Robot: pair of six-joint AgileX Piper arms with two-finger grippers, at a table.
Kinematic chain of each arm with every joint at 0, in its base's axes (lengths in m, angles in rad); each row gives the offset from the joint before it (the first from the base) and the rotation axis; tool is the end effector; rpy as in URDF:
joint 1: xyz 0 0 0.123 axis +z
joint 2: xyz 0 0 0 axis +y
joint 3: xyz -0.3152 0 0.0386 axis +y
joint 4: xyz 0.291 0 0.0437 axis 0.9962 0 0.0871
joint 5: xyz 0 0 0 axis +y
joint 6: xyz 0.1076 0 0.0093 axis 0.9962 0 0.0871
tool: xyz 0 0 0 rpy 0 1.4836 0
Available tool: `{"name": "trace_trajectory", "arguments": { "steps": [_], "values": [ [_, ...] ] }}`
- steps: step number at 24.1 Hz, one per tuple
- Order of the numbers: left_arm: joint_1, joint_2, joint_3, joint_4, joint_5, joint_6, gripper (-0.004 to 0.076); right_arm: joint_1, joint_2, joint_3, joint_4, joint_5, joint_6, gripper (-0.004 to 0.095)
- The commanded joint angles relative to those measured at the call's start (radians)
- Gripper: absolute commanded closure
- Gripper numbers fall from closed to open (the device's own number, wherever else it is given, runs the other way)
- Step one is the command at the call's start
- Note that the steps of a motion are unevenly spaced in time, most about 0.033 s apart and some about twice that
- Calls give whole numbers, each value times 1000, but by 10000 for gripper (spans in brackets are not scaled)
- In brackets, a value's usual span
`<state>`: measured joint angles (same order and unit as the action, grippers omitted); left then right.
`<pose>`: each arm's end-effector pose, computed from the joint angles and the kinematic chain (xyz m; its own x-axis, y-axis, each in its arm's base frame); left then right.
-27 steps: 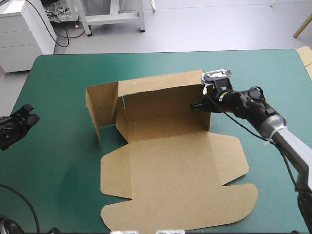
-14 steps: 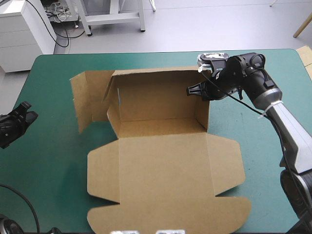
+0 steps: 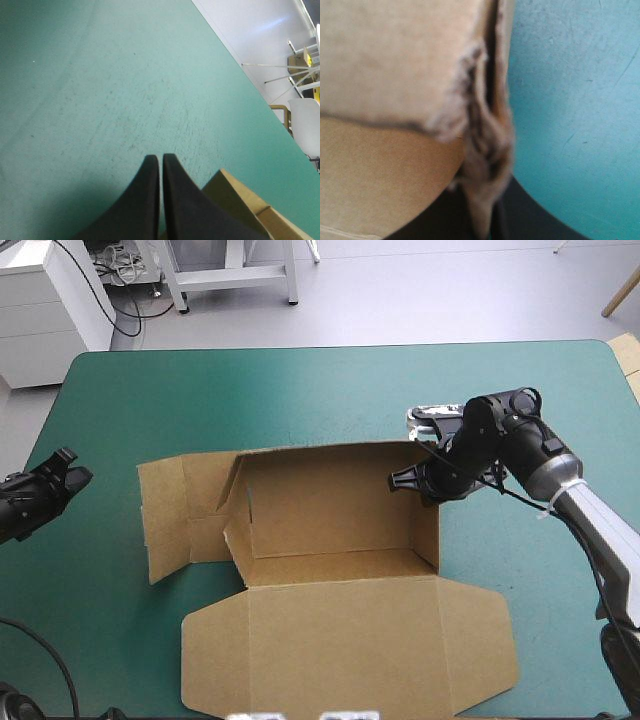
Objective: Fold the box
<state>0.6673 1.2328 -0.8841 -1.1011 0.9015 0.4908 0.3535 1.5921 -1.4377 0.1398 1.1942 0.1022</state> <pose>0.2628 0.1108 0.3204 -0.4906 -0.7361 -0.4664 -0.2608 0.6347 -0.7274 0.3445 0.1421 0.3338 -0.9405 -0.1850 -0.2851 -0.2393 0.9561 0.1690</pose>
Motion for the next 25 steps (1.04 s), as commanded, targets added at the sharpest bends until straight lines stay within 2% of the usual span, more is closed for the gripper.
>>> {"name": "trace_trajectory", "arguments": {
  "steps": [1,6,14,16,18,19,20,22,24,25],
  "values": [
    [-6,-28,-23,-63,2,-4,718,0,-48,4,-23,-24,3,927],
    [-6,-28,-23,-67,-2,-4,718,0,-20,1,-105,-79,36,928],
    [-6,-28,-23,-69,0,6,718,0,19,-1,-156,-293,34,925],
    [-6,-28,-23,-69,0,1,718,0,39,-3,-163,-333,25,889],
    [-6,-28,-23,-69,0,1,718,0,68,-3,-161,-337,-9,776],
    [-6,-28,-23,-69,0,1,718,0,87,-3,-161,-335,-10,651],
    [-6,-28,-23,-69,0,1,718,0,95,-3,-161,-335,-10,591],
    [-6,-28,-23,-69,0,1,718,0,106,-3,-161,-337,-3,284],
    [-6,-28,-23,-69,0,1,718,0,106,-27,-166,-338,0,119],
    [-6,-28,-23,-69,0,1,718,0,106,-54,-166,-330,5,93]
  ]
}}
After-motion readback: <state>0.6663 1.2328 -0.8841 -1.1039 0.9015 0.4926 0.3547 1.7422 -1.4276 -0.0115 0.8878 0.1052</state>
